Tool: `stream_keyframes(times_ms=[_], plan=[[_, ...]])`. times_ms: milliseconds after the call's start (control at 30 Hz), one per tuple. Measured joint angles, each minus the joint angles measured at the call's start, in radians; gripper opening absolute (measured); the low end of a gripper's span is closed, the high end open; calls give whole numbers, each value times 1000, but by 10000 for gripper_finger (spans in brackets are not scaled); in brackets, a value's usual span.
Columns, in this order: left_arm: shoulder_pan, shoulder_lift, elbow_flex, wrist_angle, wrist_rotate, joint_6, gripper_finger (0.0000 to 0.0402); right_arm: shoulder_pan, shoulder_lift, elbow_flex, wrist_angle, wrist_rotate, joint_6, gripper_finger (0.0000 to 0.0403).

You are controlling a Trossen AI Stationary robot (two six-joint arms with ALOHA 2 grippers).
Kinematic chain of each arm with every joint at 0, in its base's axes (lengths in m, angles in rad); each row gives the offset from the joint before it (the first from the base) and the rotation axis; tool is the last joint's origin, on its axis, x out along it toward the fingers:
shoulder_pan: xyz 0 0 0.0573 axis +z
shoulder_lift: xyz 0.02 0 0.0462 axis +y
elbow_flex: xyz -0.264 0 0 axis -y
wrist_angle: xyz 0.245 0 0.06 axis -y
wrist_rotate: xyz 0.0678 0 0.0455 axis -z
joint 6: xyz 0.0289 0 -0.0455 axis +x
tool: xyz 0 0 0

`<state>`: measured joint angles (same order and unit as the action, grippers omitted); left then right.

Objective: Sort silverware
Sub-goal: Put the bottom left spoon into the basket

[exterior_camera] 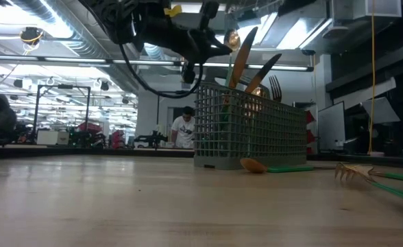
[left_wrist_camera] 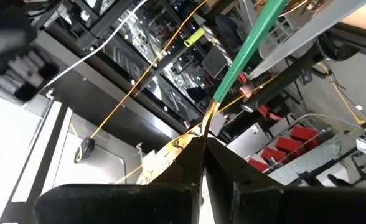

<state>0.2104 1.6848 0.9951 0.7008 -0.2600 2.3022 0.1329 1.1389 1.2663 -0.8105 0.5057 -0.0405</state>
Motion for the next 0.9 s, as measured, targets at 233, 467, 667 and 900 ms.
stream_keyframes(times_ms=[233, 467, 667, 900], plan=[[-12, 0, 0, 49, 0, -5, 4, -182, 4, 0, 129, -66, -101, 99], [-23, 0, 0, 52, 0, -24, 4, -408, 17, 0, 290, -463, -152, 99], [-30, 0, 0, 52, 0, -24, 4, -527, 81, 0, 349, -633, -153, 99], [-35, 0, 0, 52, 0, -25, 4, -554, 190, 0, 433, -737, -183, 99]])
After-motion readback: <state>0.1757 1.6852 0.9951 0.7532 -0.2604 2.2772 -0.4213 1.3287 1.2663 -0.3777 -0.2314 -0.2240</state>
